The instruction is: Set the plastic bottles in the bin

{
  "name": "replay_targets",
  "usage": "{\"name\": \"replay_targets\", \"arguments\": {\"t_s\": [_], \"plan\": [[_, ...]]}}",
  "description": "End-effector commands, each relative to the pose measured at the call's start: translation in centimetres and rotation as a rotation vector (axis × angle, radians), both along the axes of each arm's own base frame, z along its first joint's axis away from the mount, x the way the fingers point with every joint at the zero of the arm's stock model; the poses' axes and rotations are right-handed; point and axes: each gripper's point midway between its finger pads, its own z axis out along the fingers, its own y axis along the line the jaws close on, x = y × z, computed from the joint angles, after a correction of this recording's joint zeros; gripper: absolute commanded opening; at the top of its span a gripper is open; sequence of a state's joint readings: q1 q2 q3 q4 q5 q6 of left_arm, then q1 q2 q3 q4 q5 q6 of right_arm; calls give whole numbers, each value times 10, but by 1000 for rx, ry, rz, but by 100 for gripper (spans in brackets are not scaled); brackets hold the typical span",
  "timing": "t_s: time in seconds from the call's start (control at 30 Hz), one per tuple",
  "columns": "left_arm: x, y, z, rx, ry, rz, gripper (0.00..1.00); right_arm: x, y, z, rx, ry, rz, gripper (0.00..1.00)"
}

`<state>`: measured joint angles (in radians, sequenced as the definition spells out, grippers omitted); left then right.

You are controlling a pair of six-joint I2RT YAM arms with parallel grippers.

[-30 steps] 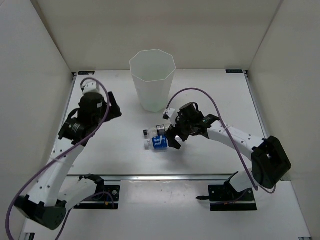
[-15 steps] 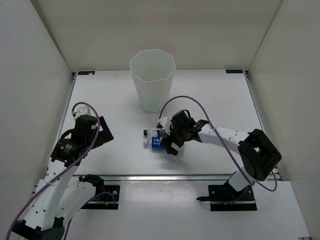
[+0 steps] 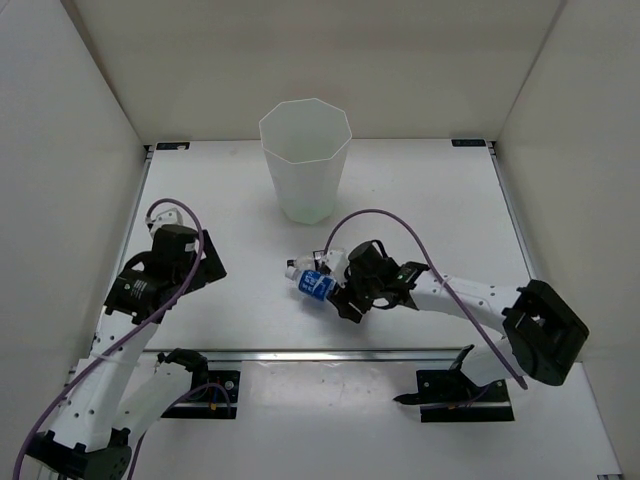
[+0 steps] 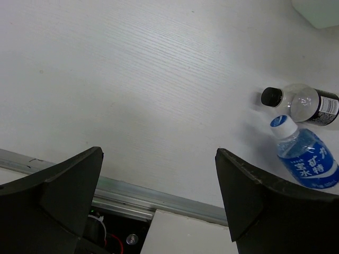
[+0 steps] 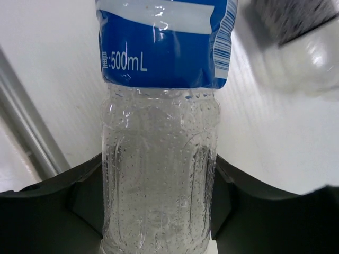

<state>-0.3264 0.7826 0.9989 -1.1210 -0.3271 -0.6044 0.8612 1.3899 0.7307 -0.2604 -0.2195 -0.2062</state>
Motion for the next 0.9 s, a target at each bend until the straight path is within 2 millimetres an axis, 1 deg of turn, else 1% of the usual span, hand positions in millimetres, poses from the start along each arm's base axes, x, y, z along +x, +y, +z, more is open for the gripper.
{"name": "replay_targets", "arguments": {"t_s": [0.0, 0.03, 0.07, 0.1, 0.13, 0.17, 0.2, 0.23, 0.27, 0.3, 0.33, 0.37, 0.43, 0.47, 0.5, 0.53, 0.57, 0.6, 0.63, 0.67, 0.7, 0.73, 0.77, 0.8, 0.83, 0.87], "plan": [[8, -3, 17, -16, -62, -19, 99, 1, 39, 80, 177, -90, 101, 35], [9, -4, 15, -15, -57, -24, 99, -3, 50, 102, 213, -114, 155, 32], [11, -6, 16, -27, -64, -26, 99, -5, 54, 121, 244, -151, 176, 28], [12, -8, 11, -28, -51, -32, 98, 3, 60, 148, 292, -202, 175, 28], [14, -10, 9, -31, -53, -38, 98, 18, 66, 180, 345, -267, 166, 28], [14, -11, 6, -40, -46, -39, 99, 30, 68, 196, 369, -307, 154, 28], [14, -13, 1, -43, -37, -44, 99, 54, 69, 222, 399, -361, 119, 30], [13, -16, -1, -57, -35, -57, 99, 75, 66, 257, 447, -436, 87, 30], [13, -18, -7, -63, -23, -58, 98, 92, 71, 265, 448, -471, 78, 30], [11, -20, -14, -78, -14, -65, 98, 121, 70, 288, 455, -536, 36, 30], [11, -24, -12, -104, -27, -78, 99, 139, 66, 321, 489, -602, 2, 30], [10, -26, -14, -116, -32, -75, 98, 159, 73, 314, 467, -608, -5, 30], [7, -29, -23, -133, -18, -80, 99, 207, 73, 339, 477, -667, -64, 30], [5, -28, -23, -135, -19, -78, 99, 219, 74, 340, 479, -662, -85, 31], [5, -30, -24, -135, -24, -90, 98, 245, 71, 343, 482, -663, -134, 32], [6, -31, -24, -136, -30, -98, 99, 265, 68, 345, 492, -672, -159, 32], [6, -29, -23, -124, -35, -98, 99, 273, 66, 358, 552, -679, -165, 33], [4, -26, -21, -111, -36, -97, 98, 282, 71, 351, 583, -650, -168, 37], [6, -22, -18, -96, -36, -79, 99, 292, 70, 353, 606, -648, -156, 45], [7, -20, -13, -88, -44, -78, 98, 306, 68, 352, 614, -639, -187, 61], [7, -18, -13, -72, -35, -81, 98, 314, 69, 352, 619, -640, -194, 71], [6, -17, -15, -69, -28, -79, 99, 318, 71, 349, 618, -640, -195, 78], [7, -19, -10, -78, -43, -88, 99, 322, 73, 350, 625, -655, -196, 87], [7, -20, -13, -75, -31, -86, 99, 321, 73, 357, 643, -660, -193, 99], [8, -21, -10, -84, -41, -92, 99, 321, 74, 360, 652, -654, -194, 99], [9, -23, -11, -83, -38, -100, 99, 320, 71, 369, 661, -665, -190, 99]]}}
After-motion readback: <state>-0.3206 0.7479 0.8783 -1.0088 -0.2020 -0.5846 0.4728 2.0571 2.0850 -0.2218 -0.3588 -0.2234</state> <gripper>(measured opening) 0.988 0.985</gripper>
